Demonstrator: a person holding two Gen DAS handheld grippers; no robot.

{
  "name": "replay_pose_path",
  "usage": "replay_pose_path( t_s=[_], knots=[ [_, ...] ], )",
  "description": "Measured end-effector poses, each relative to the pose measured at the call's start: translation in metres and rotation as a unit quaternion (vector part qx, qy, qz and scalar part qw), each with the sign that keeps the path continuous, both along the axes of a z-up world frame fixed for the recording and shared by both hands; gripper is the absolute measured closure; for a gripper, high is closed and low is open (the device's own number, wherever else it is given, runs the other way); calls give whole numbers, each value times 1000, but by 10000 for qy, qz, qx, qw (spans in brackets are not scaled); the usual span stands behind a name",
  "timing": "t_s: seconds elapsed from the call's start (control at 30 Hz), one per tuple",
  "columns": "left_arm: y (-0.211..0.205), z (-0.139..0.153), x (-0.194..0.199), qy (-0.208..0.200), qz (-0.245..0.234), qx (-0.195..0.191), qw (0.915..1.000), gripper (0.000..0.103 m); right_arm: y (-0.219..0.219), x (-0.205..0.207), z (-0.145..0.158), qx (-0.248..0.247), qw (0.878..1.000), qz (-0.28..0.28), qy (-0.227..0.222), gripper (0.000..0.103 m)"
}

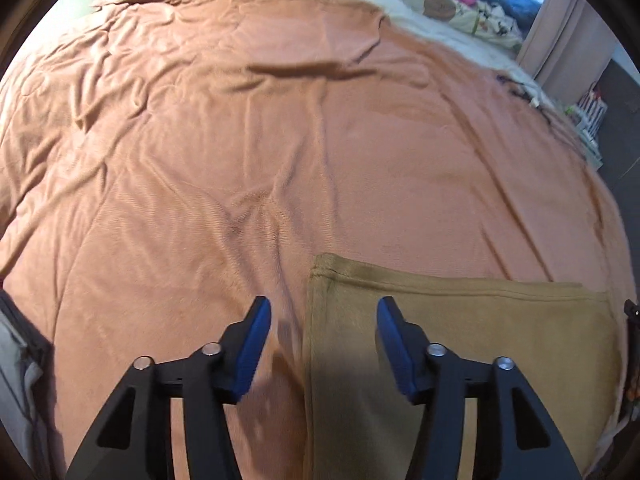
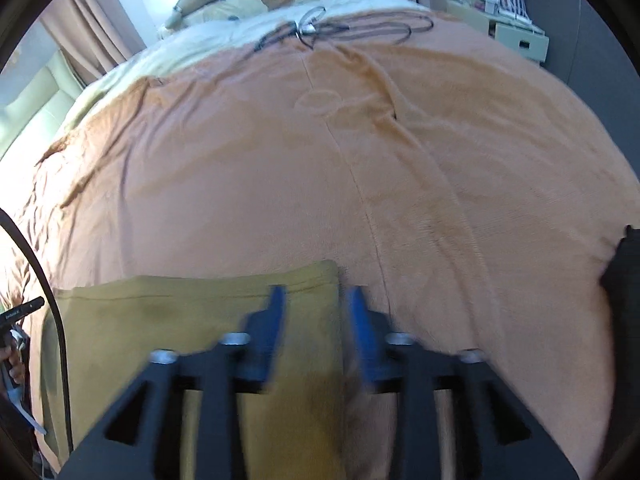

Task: Fold small clothes
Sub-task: 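Open both tools and lift them away from the folded shirt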

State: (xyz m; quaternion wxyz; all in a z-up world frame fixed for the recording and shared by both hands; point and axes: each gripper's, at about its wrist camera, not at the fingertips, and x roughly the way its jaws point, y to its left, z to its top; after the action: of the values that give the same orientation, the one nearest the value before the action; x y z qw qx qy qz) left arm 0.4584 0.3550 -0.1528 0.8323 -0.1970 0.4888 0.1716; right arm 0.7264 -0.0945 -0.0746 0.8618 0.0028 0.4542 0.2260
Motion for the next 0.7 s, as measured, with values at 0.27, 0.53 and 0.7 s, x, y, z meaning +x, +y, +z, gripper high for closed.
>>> replay_pose_path(
  t_s=[0.27,0.53,0.7],
  knots=[
    [-13,38,-41,-308,89,14,9995,30,-22,-58,35,173,9990,246,-317,28],
    [-36,55,-79,-508,44,-40,9987,26,-43,-103,56,275,9981,396,-374,23],
    [-46,58,-102,-574,54,-113,9983,26,-55,-121,61,390,9979,460,-239,20]
  ],
)
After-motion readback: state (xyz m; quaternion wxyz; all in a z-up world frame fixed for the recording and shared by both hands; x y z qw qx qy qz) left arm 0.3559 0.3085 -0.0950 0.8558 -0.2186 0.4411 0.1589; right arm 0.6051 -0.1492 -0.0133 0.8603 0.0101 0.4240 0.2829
